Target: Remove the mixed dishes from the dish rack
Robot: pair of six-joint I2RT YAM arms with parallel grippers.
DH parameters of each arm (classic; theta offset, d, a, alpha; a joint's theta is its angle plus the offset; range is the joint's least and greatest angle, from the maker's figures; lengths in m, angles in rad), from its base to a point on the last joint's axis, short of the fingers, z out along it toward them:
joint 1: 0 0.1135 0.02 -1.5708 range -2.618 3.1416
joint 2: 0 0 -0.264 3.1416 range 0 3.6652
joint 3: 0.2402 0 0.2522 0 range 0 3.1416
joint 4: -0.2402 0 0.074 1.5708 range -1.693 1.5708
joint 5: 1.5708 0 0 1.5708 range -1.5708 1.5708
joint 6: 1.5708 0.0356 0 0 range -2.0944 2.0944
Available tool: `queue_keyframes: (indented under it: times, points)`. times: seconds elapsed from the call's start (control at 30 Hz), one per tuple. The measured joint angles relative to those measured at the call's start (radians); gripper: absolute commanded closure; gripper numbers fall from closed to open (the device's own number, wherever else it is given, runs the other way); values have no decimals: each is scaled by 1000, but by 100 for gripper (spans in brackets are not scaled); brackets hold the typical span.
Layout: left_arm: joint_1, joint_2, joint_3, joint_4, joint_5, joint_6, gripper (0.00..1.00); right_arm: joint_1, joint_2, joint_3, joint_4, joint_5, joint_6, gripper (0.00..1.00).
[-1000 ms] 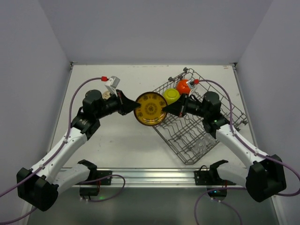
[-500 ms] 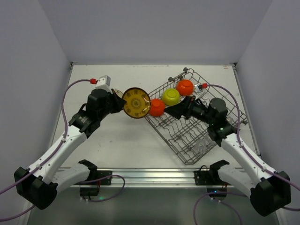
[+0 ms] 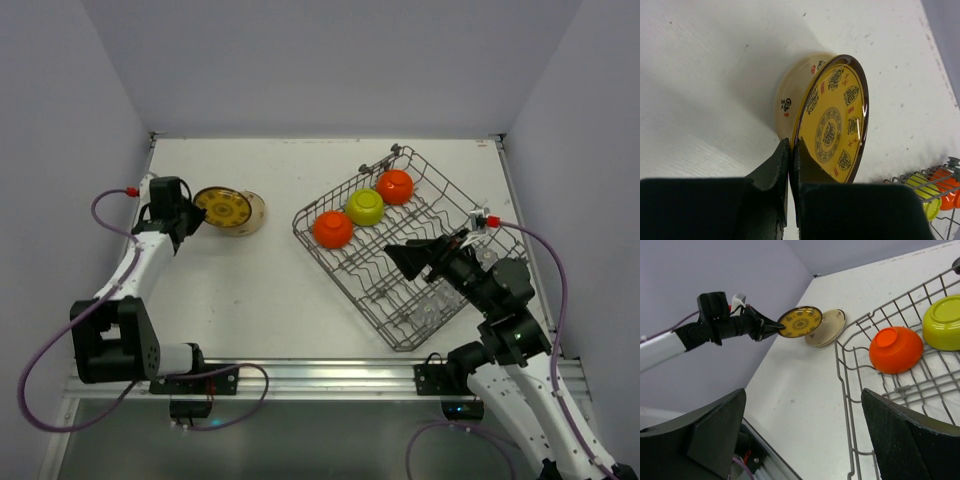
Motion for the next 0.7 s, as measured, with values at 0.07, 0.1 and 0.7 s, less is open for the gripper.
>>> queue_keyframes:
  times: [0.07,0.1,0.7]
  points:
    - [3,77,16,8,24,-7,100,0,-23,1,-47,-2,-36,1]
    - [5,114,28,10,34,-8,100,0,-33,3,-77,-3,-54,1]
    - [15,294,64,94,102,-21,54,0,-130,14,-250,-57,-220,1]
